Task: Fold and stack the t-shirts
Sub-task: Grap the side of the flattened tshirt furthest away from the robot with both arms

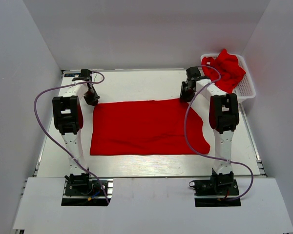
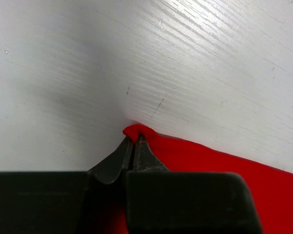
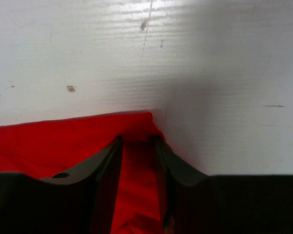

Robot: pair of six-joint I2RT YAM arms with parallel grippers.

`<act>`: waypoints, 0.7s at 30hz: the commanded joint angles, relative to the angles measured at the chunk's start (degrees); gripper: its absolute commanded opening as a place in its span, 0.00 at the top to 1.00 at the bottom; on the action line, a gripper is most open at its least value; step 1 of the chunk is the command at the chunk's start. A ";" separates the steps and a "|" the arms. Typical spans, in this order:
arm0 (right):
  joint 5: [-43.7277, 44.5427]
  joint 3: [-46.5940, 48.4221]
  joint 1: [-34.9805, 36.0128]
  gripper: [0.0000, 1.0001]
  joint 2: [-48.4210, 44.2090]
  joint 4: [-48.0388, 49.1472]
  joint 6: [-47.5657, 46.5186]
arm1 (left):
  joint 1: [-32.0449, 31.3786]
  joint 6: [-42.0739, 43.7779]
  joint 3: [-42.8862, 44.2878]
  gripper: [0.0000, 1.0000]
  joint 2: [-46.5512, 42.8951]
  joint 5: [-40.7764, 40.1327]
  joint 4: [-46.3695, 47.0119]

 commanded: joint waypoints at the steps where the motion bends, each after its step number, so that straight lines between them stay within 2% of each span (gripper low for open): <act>1: 1.36 -2.34 -0.08 0.65 -0.29 -0.49 -0.88 | -0.57 0.61 -0.36 1.00 -2.70 0.82 -0.20; 3: -0.29 -3.04 -0.08 0.71 -0.56 0.99 -1.14 | -0.57 0.61 -0.36 1.00 -2.70 0.82 -0.20; 7: -4.34 -3.40 -0.08 0.98 -1.34 4.86 -1.84 | -0.57 0.61 0.25 1.00 -2.70 1.35 -0.20; 8: -4.70 -3.31 0.01 1.00 -1.61 5.65 -1.76 | -0.57 1.21 0.26 1.00 -2.70 1.87 -0.20; 15: -3.04 -0.41 -0.25 1.00 -6.09 7.77 -3.69 | -0.57 2.28 1.84 1.00 -5.86 2.40 0.32; 21: -1.54 -5.41 -0.17 1.00 -12.33 10.40 -4.92 | -0.57 3.33 -2.63 1.00 -13.23 2.40 2.08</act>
